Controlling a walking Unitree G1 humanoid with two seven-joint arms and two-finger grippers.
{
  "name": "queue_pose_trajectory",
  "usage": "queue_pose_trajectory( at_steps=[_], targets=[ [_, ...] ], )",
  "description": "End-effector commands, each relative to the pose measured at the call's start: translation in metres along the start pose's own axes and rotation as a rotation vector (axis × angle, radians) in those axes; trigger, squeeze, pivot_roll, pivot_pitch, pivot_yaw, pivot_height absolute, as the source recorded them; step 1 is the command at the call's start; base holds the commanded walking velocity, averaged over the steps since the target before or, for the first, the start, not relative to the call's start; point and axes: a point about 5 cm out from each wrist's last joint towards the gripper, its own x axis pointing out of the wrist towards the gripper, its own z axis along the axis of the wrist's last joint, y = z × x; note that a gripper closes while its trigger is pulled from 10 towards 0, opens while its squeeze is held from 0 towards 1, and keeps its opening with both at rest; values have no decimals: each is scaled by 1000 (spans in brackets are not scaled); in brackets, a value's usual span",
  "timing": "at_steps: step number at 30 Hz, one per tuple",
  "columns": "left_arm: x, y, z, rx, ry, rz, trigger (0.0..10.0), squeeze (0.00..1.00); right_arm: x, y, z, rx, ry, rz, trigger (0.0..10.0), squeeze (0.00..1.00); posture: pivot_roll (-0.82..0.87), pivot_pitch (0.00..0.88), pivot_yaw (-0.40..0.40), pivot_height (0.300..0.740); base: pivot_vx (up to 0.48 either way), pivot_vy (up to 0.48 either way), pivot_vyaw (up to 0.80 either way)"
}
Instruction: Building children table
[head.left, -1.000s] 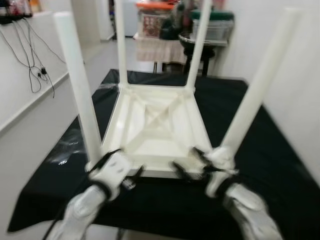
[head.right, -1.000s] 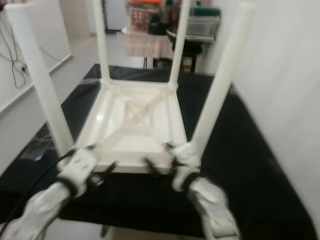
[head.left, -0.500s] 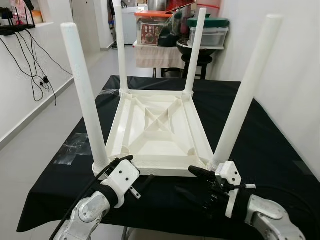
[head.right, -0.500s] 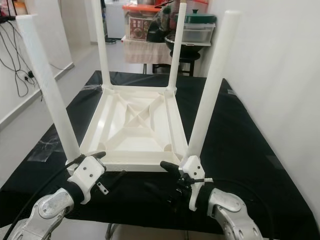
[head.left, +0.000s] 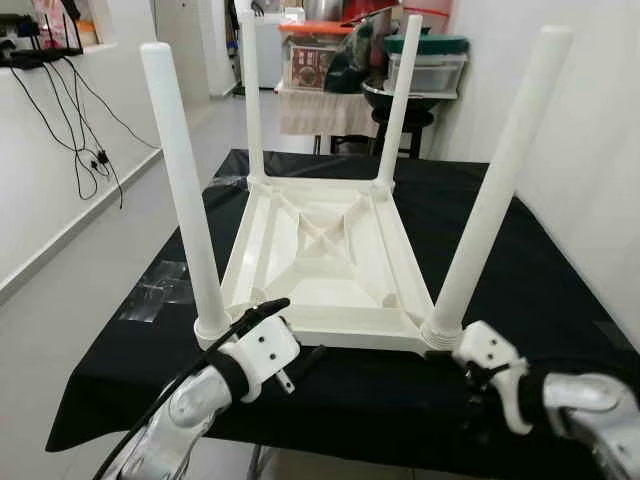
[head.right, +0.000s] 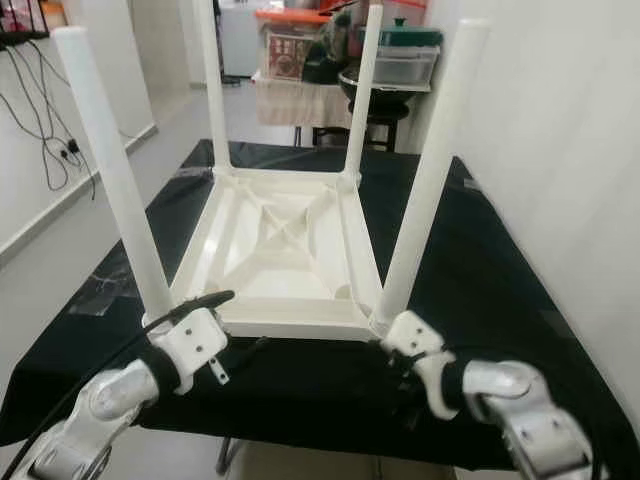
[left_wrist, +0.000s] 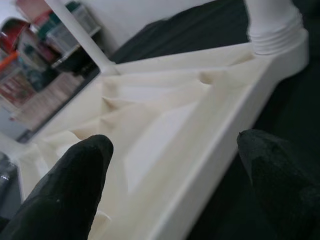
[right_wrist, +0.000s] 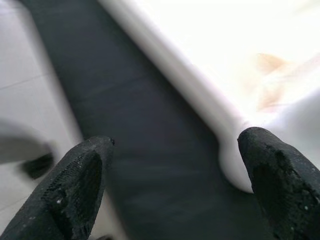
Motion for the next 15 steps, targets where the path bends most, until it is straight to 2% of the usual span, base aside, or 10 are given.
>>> queue_pose_trajectory(
  at_steps=[1, 2, 3, 4, 5, 7, 10, 11, 13, 15],
  targets=[
    [10, -3, -7, 119, 81, 36, 10000, 0, 0, -15, 4, 38, -4, -111, 10000, 0, -24, 18, -44, 740, 0, 0, 0],
    [13, -3, -8, 179, 105, 49, 10000, 0, 1, -19, 7, 50, -10, -149, 10000, 0, -26, 18, -44, 740, 0, 0, 0],
    [13, -3, -8, 179, 105, 49, 10000, 0, 1, -19, 7, 50, -10, -149, 10000, 0, -26, 18, -44, 740, 0, 0, 0],
    [15, 0, -8, 239, 128, 92, 10000, 0, 2, -26, 10, 55, -22, -198, 10000, 0, -27, 18, -42, 740, 0, 0, 0],
    [18, -5, -5, 256, 111, 42, 10000, 0, 2, -33, 13, 72, -36, -251, 10000, 0, -29, 20, -42, 740, 0, 0, 0],
    [20, -10, -3, 257, 97, 2, 10000, 0, 3, -37, 15, 84, -46, -284, 10000, 0, -28, 21, -41, 740, 0, 0, 0],
    [20, -11, -2, 282, 97, -4, 10000, 0, 4, -40, 17, 97, -56, -301, 10000, 0, -26, 19, -38, 740, 0, 0, 0],
    [20, -11, -2, 282, 97, -4, 10000, 0, 4, -40, 17, 97, -56, -301, 10000, 0, -26, 19, -38, 740, 0, 0, 0],
    [18, -18, -9, 173, 136, -66, 10000, 0, 0, -40, 16, 94, -53, -290, 10000, 0, -20, 24, -36, 740, 0, 0, 0],
    [18, -19, -11, 148, 145, -72, 10000, 0, -4, -41, 15, 92, -48, -283, 10000, 0, -23, 28, -31, 740, 0, 0, 0]
  ],
)
